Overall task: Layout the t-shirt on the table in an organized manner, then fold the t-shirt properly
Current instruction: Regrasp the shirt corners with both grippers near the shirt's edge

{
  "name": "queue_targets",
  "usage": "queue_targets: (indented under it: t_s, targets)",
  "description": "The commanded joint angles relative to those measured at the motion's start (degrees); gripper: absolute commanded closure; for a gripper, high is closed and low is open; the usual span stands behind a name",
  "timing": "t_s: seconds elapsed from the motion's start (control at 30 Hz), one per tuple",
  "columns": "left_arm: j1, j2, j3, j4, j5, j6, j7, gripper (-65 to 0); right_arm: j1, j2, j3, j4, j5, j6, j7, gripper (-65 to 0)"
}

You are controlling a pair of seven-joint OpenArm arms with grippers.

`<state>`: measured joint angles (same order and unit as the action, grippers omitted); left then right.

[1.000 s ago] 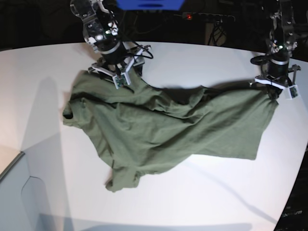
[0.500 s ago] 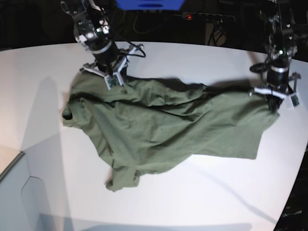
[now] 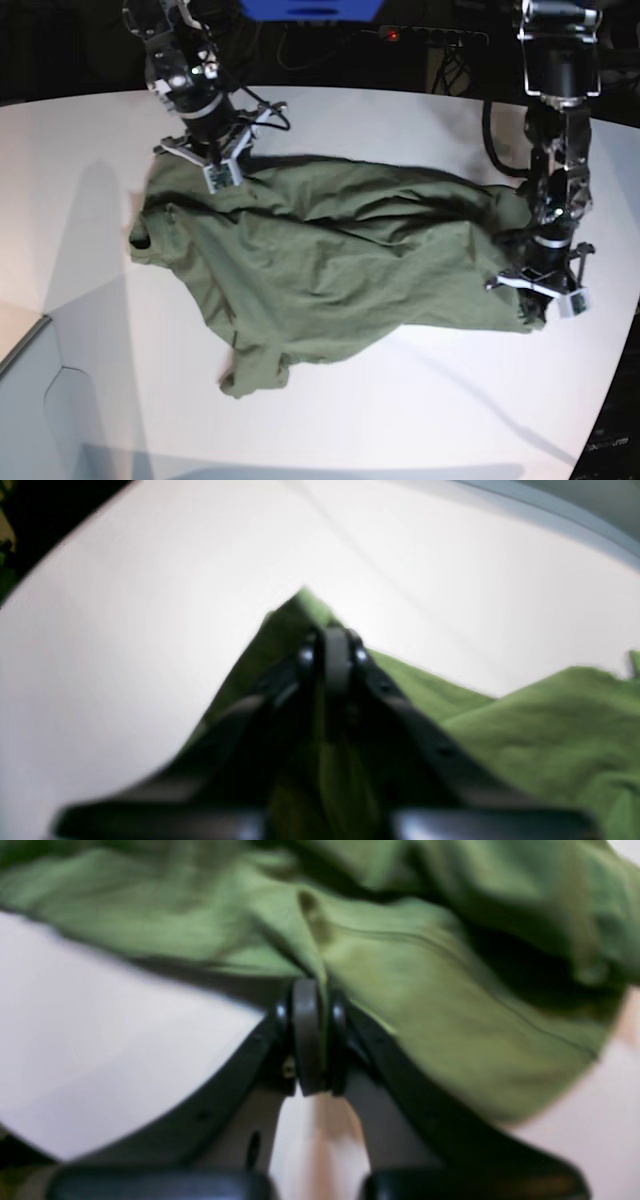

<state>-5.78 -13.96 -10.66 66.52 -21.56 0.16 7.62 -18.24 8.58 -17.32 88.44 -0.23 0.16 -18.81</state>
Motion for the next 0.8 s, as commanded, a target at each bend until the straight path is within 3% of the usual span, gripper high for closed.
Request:
queue_targets:
  t_s: [0.0,0.1,0.23,0.47,0.77]
  targets:
    - [-0.8,-0.7,-0.2,-0.8,-0.2,0.1,-1.1,-13.2,0.3,0.0,0.1,0.9,-0.1,0.1,1.4,0.0]
    - [-0.8,-0.7,-0.6,-2.4,-0.4,0.1,-1.1,-30.3,0.3,0.2,0.4,0.9,-0.1,0.1,1.4,0.0]
    - [3.7,-1.1,-3.5,0.9,-0.5,-0.3,-1.1,-43.8,0.3,0.2,0.4,1.0,-0.1,0.1,1.4,0.0]
    - [12.9,-1.0,-13.2,5.1,-0.5,-0.5,-1.1,-44.0,0.3,0.1,0.3,1.0,0.0,0.1,1.4,0.0]
    - [10.7,-0.9,-12.5,-4.1,0.1,-0.5,-1.2,-44.0,0.3,0.0,0.0,1.0,0.0,0.1,1.4,0.0]
